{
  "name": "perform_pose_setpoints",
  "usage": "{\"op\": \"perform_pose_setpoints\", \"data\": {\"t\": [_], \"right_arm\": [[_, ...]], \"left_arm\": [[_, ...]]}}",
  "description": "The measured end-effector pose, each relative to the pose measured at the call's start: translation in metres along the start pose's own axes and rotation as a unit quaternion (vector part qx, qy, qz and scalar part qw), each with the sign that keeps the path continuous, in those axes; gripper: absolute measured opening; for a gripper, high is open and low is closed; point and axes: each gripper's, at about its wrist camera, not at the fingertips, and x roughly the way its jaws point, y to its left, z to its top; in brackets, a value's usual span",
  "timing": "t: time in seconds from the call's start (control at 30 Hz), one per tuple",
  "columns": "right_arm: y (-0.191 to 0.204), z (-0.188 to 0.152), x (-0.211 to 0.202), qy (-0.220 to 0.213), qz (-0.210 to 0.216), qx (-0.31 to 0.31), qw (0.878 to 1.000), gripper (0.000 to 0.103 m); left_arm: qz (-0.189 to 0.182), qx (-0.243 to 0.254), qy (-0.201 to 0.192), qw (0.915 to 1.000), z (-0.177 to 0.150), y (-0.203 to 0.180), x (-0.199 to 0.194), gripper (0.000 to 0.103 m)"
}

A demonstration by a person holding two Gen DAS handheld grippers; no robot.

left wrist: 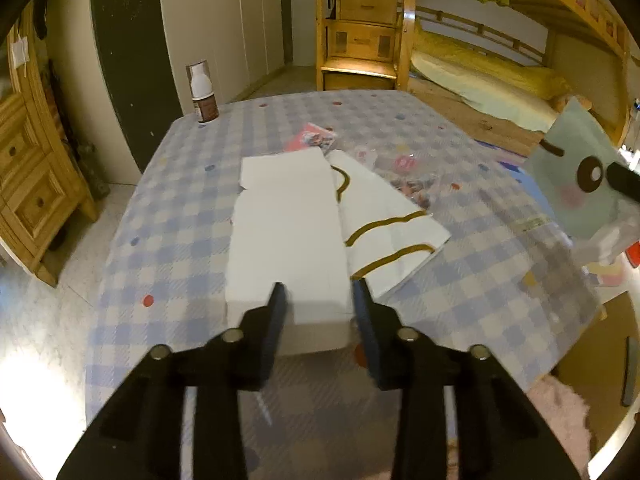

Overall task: Collect trash
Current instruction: 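Grasp the folded white paper with the left gripper while the right gripper holds the green paper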

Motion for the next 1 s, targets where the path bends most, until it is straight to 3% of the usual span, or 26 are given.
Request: {"op": "perform_pose_setpoints", "data": {"t": [0.07,0.13,0.23,0.33,0.37,0.53,0.7,0.83,0.9,1.0], "right_arm": [[-0.001,0.0,-0.001,-0.001,-0.001,0.002,1.0,0.002],[-0.001,0.0,-0.002,-0.002,-0.001,0.001,1.0,0.002],[-0.002,-0.002,-0.002,-0.002,-0.001,0.002,1.0,0.002],[0.0,-0.003,-0.002,0.002,0.001,-0.001,1.0,0.002],[0.0,-0.003,-0.002,0.003,0.001,-0.002,1.0,0.002],[0.003,-0.003,-0.003,0.005,0.001,-0.007,1.0,0.002],[0.006,-0.004,-0.004,0.009,0.003,-0.009,1.0,0.002],[0.008,-0.004,-0.004,0.01,0.002,-0.01,1.0,0.002],[0.008,-0.004,-0.003,0.009,0.002,-0.01,1.0,0.002],[0.009,-0.004,-0.003,0.009,0.001,-0.009,1.0,0.002]], "left_arm": [[-0.005,-0.007,0.001,1.0,-0.001,0.001,-0.003,0.034],[-0.009,-0.02,-0.01,0.9997,-0.005,0.006,-0.012,0.05],[-0.016,-0.027,-0.019,0.9993,-0.008,0.011,-0.023,0.056],[0.008,-0.032,-0.028,0.9991,-0.015,0.018,-0.027,0.084],[0.02,-0.033,-0.03,0.9988,-0.019,0.021,-0.028,0.086],[0.028,-0.046,-0.009,0.9985,-0.035,0.031,-0.018,0.088],[0.052,-0.014,-0.009,0.9985,-0.029,0.017,-0.006,0.088],[0.047,-0.019,-0.008,0.9987,-0.025,0.018,0.0,0.088],[0.04,-0.026,-0.009,0.9988,-0.024,0.021,0.001,0.086],[0.045,-0.029,-0.013,0.9985,-0.024,0.02,0.0,0.074]]}}
